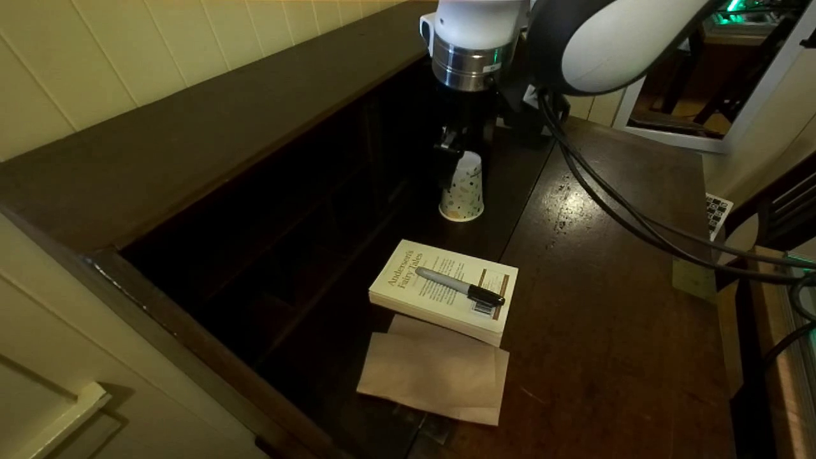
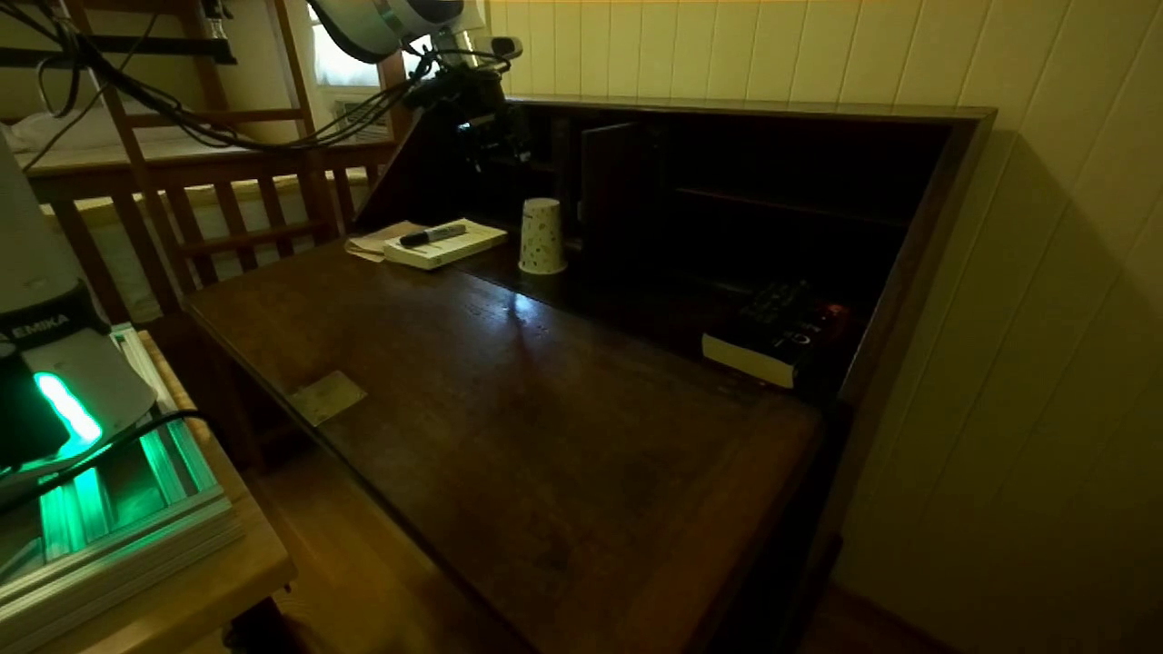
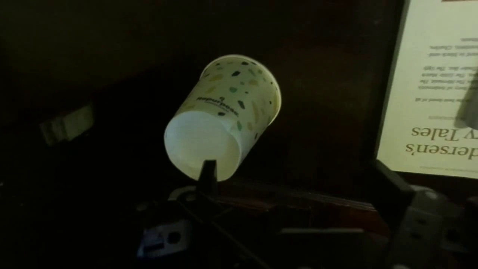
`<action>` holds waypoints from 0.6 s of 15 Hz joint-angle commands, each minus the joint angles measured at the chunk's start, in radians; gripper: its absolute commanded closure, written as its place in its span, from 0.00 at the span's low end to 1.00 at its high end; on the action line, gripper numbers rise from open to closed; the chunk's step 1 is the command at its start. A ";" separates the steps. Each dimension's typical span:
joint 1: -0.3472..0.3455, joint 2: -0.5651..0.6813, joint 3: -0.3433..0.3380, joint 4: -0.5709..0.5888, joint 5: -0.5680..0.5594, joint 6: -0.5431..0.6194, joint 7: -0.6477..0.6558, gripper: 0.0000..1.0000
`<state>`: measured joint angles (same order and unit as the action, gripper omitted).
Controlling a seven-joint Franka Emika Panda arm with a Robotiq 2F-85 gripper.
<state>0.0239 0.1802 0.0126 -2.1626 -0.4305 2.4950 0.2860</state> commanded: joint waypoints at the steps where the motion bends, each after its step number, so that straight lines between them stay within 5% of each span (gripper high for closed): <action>1: -0.003 0.006 -0.008 -0.003 0.147 0.007 -0.035 0.00; 9: -0.007 0.027 -0.048 -0.016 0.180 0.054 -0.032 0.00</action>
<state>0.0216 0.1965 -0.0248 -2.1690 -0.2863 2.5081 0.2793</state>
